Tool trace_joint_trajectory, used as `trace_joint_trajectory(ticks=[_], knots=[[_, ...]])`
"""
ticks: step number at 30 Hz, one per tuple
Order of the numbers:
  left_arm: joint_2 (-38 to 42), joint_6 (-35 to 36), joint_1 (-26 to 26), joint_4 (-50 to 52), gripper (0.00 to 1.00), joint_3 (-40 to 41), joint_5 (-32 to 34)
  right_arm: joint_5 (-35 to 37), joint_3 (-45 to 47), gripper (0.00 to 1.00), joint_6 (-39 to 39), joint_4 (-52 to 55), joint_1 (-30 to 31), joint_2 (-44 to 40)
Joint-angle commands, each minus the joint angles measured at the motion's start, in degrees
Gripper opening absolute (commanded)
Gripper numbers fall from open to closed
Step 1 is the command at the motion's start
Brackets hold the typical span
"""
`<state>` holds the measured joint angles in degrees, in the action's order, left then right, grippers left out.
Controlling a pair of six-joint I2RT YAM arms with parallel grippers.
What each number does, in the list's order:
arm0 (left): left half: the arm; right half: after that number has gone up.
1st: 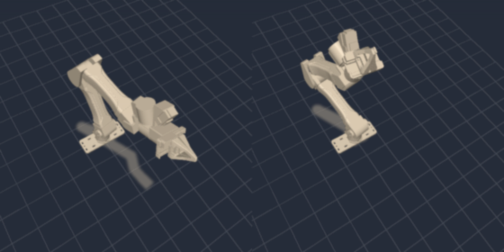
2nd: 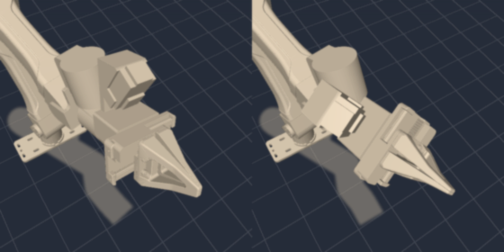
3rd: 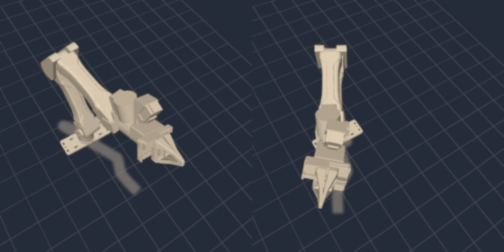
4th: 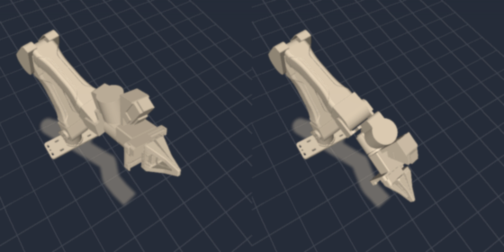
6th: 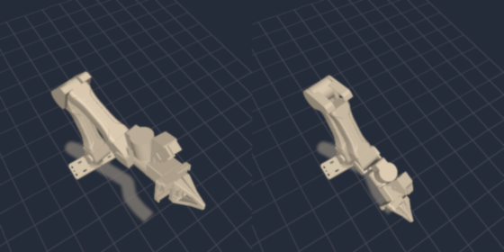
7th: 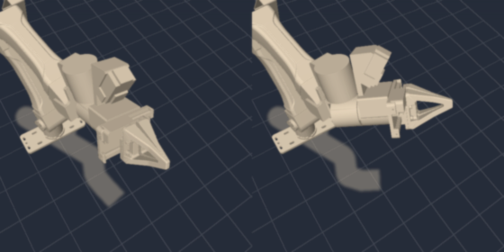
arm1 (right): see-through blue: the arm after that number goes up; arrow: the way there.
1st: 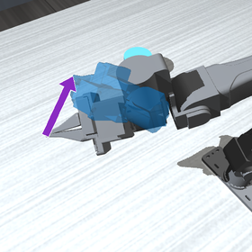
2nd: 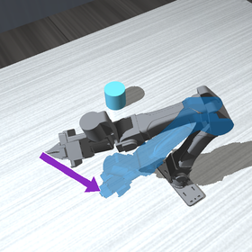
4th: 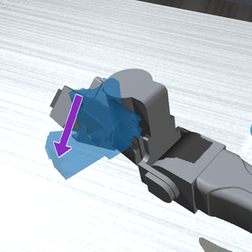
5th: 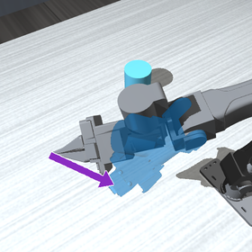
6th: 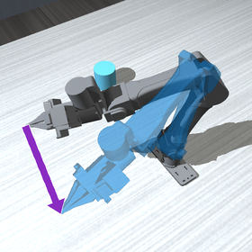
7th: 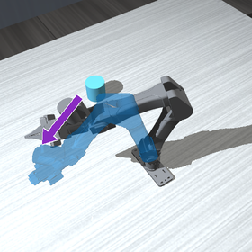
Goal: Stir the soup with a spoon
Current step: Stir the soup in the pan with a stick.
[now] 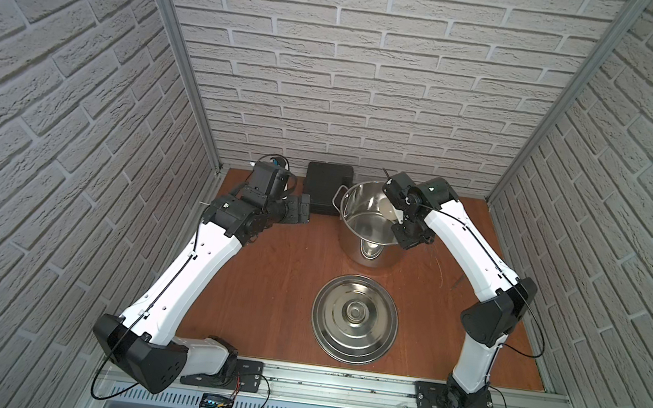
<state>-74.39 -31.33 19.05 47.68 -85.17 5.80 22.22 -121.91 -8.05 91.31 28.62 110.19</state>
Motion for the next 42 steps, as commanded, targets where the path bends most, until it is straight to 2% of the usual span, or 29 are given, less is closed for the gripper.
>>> trace_joint_trajectory(ticks=[1,9,17,30,36,42], knots=[[0.7,-0.6,0.3,-2.5,0.98,-0.1,-0.1,1.4,-5.2,0.02,2.7,1.7,-0.2,2.7],[2.3,-1.5,0.3,-3.0,0.98,1.7,1.0,-2.9,-9.9,0.02,3.7,1.4,0.2,8.9],[2.1,-2.4,0.2,-3.2,0.98,2.2,0.5,-3.6,-9.0,0.02,3.7,2.3,2.2,7.9],[1.5,-3.7,0.3,-4.8,0.98,2.8,-1.2,2.1,1.4,0.02,5.7,-0.1,1.7,-2.1],[1.6,-4.0,0.9,-4.5,0.98,2.9,-1.5,4.3,2.2,0.02,6.5,-0.1,0.1,-1.6],[3.2,-3.8,1.0,-3.9,0.98,3.8,-1.1,4.7,-3.6,0.02,6.5,0.5,-0.4,2.7]])
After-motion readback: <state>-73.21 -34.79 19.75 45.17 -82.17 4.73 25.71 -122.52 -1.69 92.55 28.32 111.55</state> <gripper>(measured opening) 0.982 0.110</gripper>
